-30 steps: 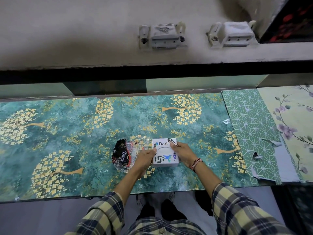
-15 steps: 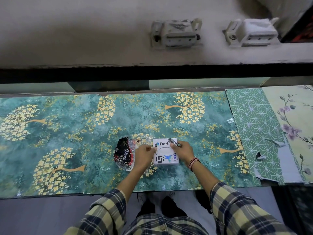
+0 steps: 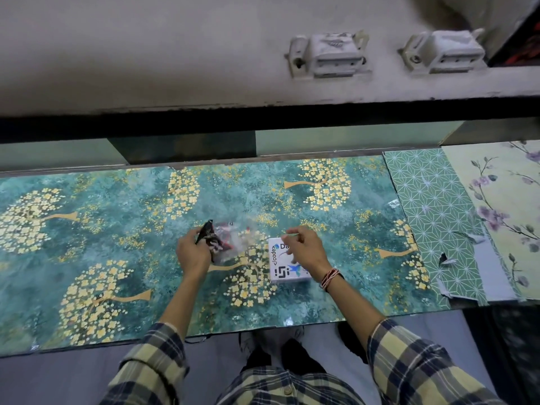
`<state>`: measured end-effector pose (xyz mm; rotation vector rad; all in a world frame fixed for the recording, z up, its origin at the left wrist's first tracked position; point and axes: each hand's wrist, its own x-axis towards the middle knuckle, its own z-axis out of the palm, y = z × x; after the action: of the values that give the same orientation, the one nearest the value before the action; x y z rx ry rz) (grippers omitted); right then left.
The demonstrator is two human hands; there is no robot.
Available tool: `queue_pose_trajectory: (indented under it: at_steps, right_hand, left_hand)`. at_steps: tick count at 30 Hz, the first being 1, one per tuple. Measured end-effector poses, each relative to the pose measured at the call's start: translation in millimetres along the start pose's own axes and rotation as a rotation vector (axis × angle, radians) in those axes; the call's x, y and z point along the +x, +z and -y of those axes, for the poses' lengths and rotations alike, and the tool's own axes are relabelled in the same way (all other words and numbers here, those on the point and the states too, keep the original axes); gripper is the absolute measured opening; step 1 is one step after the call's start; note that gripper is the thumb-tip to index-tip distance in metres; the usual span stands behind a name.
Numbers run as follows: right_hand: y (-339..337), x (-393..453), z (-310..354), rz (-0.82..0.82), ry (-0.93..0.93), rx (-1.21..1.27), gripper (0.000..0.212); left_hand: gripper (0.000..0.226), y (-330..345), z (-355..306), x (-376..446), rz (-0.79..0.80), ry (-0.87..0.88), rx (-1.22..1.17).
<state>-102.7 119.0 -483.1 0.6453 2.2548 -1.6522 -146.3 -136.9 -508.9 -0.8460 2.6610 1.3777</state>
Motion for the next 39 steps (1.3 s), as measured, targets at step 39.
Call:
queue_pose_trajectory:
  at_steps: [39]
  right_hand:
    - [-157, -269, -269, -0.45, 0.077, 0.13, 0.014]
  left_hand:
    - [0.015, 152, 32, -367, 1.205, 0.195, -0.067]
